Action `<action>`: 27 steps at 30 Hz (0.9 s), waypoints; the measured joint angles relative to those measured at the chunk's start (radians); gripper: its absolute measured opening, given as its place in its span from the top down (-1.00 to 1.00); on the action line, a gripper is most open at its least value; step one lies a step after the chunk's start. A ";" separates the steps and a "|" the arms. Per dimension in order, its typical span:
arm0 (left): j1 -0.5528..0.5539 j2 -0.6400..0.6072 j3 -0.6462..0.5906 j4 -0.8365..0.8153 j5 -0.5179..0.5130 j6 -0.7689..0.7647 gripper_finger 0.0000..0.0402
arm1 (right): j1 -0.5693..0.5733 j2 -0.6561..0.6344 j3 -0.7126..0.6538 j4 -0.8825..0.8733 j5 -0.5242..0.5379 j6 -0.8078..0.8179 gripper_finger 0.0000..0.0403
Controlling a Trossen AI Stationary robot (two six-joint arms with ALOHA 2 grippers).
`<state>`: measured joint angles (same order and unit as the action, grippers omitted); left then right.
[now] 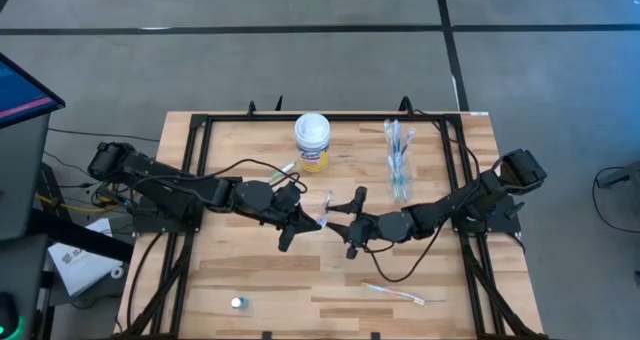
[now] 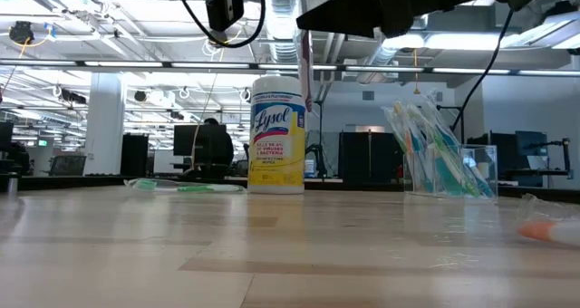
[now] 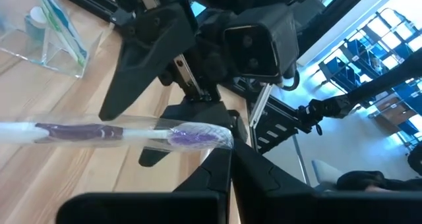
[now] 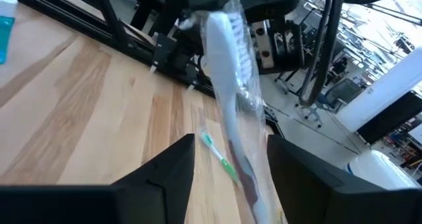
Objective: Pick & Place toothbrushing station
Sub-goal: Put the purple toothbrush into the transparent organizer
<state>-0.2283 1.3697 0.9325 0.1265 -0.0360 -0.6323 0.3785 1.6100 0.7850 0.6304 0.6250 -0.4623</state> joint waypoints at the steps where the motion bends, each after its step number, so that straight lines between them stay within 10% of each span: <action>1: 0.000 0.000 0.000 0.002 0.000 0.000 1.00 | -0.001 0.000 0.005 -0.003 -0.001 0.000 0.12; 27: 0.000 -0.001 0.000 0.011 -0.001 0.054 0.97 | -0.001 0.001 0.031 -0.011 -0.004 -0.008 0.94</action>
<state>-0.2283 1.3689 0.9325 0.1379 -0.0372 -0.5783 0.3776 1.6114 0.8162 0.6193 0.6207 -0.4703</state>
